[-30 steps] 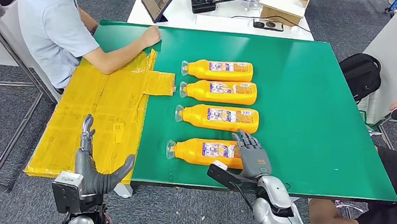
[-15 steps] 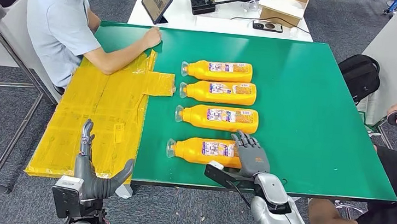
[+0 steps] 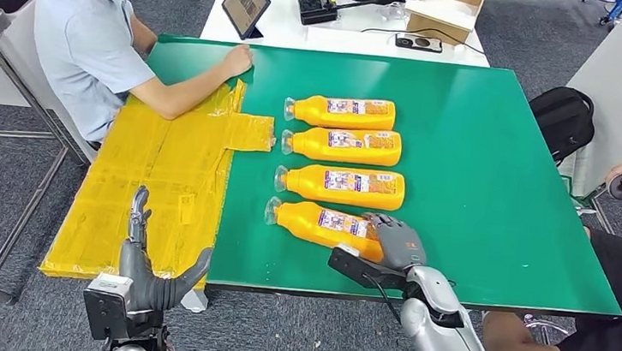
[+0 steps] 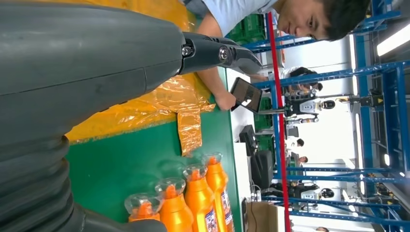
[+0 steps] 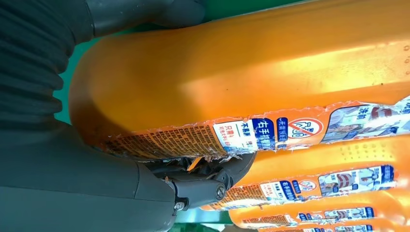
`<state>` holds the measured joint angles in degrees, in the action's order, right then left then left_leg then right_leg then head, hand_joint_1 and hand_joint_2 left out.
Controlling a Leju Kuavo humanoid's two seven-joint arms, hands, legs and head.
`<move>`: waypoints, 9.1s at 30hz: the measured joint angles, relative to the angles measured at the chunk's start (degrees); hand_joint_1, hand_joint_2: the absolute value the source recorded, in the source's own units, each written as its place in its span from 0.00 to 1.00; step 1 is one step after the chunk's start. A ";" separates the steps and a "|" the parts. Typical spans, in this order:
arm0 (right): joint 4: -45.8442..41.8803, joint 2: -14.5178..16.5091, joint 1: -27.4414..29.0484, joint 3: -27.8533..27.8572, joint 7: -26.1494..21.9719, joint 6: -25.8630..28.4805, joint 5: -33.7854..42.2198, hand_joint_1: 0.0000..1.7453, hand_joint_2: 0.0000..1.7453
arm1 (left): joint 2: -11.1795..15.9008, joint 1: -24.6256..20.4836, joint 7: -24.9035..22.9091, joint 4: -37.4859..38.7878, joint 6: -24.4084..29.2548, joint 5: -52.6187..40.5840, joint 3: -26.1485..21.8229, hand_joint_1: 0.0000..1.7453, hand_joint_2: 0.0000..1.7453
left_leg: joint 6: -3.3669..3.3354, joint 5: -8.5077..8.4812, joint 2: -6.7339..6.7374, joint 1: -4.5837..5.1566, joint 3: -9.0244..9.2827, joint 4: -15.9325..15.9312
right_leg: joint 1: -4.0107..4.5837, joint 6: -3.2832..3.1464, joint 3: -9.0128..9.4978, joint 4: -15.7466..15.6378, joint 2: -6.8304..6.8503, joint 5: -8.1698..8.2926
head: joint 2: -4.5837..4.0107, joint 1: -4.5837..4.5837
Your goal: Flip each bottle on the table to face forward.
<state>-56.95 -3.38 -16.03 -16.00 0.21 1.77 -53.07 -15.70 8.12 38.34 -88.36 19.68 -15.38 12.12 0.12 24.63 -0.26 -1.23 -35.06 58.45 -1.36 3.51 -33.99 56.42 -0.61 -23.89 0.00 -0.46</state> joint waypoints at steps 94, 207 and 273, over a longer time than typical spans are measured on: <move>-9.61 14.57 11.15 -14.02 -26.99 10.64 24.67 0.00 0.00 | 4.97 -1.43 -8.89 1.90 -29.74 26.67 10.57 1.00 1.00 | 0.00 0.21 0.01 0.00 -0.49 0.00 | 0.00 -0.05 0.00 0.04 -0.04 -0.15 | 0.00 -0.01; -22.63 4.10 17.46 -2.39 -19.82 23.43 5.12 0.00 1.00 | 4.17 -10.41 -7.00 -5.43 -12.65 23.50 -14.81 0.00 1.00 | 0.04 0.14 -0.03 0.02 -0.58 0.00 | -0.02 -0.04 -0.01 -0.02 -0.02 -0.15 | 0.00 -0.03; 24.15 0.82 -14.23 6.56 -9.23 2.65 2.68 1.00 1.00 | 5.04 -7.61 -13.74 -7.99 -9.94 19.12 -3.44 0.00 1.00 | 0.05 0.30 0.13 -0.03 0.83 0.00 | 0.04 -0.06 0.79 -0.09 -0.18 -0.14 | 0.00 -0.02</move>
<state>-32.80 -2.55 -30.25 -9.44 -9.02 4.42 -50.39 -10.66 0.51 24.59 -96.35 9.73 3.74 8.68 0.17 24.93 -0.13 -1.26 -34.24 58.45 -1.32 3.44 -33.20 56.34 -0.79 -24.03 0.00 -0.48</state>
